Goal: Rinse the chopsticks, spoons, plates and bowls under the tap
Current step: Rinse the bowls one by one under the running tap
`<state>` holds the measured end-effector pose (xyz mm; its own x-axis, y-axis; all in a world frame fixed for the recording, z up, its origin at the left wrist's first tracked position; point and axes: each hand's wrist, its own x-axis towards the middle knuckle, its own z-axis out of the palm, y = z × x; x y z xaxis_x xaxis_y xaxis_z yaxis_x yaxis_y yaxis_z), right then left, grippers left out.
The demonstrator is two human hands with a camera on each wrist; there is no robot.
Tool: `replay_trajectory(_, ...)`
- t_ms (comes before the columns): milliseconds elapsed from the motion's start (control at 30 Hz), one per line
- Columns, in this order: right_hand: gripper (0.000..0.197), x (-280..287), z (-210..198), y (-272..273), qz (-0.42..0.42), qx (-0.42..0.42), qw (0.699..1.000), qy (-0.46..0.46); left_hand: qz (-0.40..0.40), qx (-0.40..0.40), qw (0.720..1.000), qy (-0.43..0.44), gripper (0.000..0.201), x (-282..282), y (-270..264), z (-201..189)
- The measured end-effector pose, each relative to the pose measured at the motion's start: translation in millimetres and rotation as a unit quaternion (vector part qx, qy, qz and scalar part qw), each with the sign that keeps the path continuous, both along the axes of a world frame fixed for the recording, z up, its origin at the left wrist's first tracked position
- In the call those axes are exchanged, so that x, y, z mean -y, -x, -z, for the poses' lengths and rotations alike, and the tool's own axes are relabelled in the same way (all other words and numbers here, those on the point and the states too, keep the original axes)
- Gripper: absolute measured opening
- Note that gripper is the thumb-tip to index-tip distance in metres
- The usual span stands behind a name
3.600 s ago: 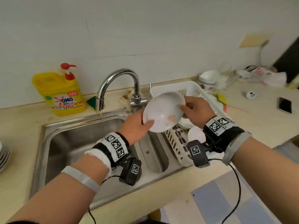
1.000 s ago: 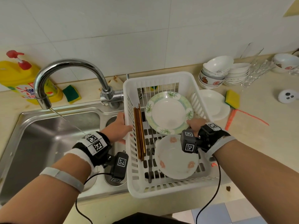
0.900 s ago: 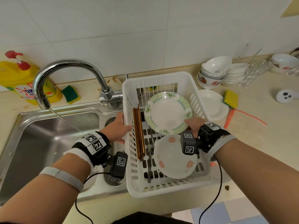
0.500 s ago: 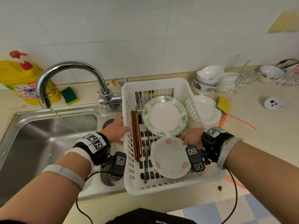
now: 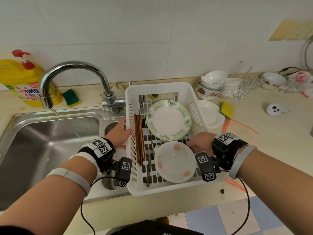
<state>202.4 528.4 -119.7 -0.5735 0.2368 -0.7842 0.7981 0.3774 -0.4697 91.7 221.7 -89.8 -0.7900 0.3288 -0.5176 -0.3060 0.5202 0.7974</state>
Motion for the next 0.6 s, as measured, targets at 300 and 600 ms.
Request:
replay_trajectory(300,0.024,71,-118,24,-0.099,-0.124,0.986,0.056,0.024,-0.041,0.998,0.032,0.016,35,-10,-10)
replay_trajectory(600,0.019,240,-140,74,-0.424,-0.294,0.854,-0.061,-0.052,-0.21,0.963,0.163,0.017,182,-22,-36)
